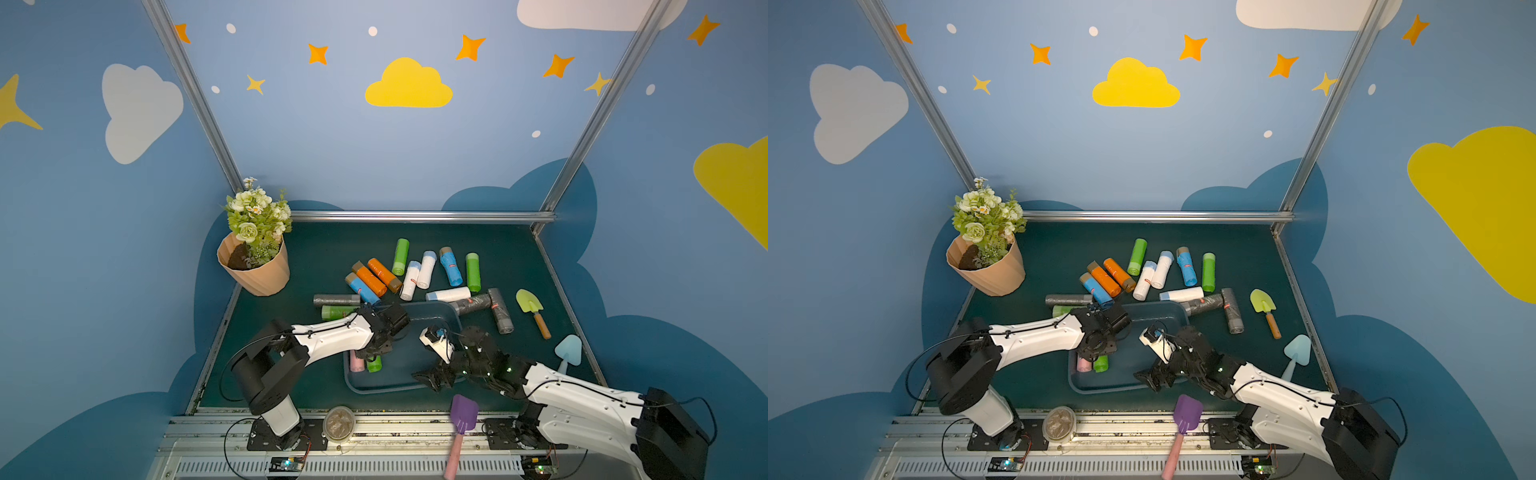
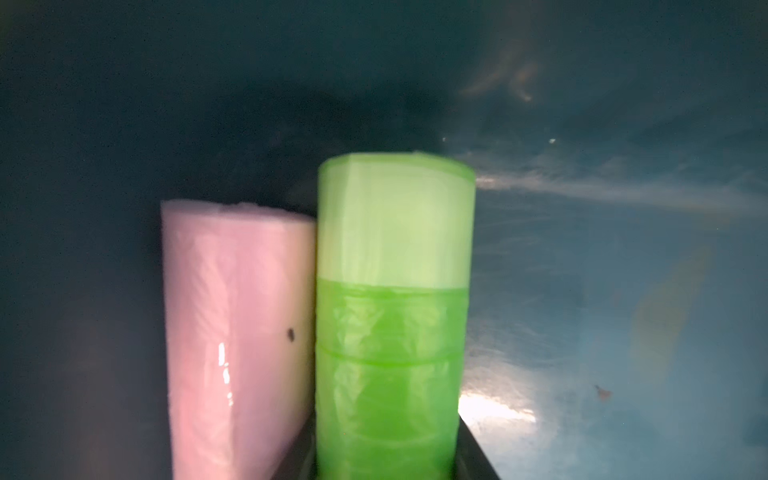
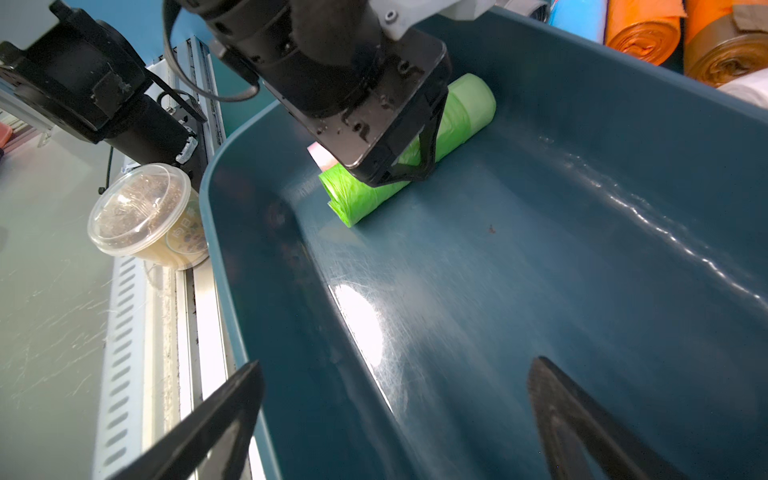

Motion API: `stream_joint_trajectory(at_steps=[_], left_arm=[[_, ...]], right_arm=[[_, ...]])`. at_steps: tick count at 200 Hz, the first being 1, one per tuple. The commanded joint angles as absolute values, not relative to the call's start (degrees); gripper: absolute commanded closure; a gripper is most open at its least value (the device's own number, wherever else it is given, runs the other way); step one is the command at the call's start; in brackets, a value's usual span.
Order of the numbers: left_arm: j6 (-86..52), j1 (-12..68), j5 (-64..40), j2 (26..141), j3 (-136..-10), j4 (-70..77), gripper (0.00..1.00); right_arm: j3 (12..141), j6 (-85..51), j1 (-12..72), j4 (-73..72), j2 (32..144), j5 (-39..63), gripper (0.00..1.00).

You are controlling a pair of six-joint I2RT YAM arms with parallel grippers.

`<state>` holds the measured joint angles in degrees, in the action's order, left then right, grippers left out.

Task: Put the roll of trash bags into the storage box
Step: Place the roll of trash bags in the storage box.

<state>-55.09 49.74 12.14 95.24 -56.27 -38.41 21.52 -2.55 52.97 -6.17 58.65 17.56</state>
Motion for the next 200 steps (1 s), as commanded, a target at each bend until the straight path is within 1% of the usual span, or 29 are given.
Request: stream_joint_trajectory(at_steps=[1, 128, 200], left_arm=[[-54.49, 49.82, 14.75, 96.09, -56.34, -40.51, 0.59], [-53.83, 50.14, 16.85, 97.66, -57.04, -42.09, 0.56], [-53.61, 51.66, 18.61, 96.99, -59.22, -45.04, 0.48]], right_arm=[[22.85, -1.89, 53.17, -6.28, 59.15, 17.94, 0.03], [23.22, -1.50, 53.22, -5.85, 60.03, 17.50, 0.03], [23.73, -1.10, 53.17, -5.58, 60.96, 17.27, 0.03]])
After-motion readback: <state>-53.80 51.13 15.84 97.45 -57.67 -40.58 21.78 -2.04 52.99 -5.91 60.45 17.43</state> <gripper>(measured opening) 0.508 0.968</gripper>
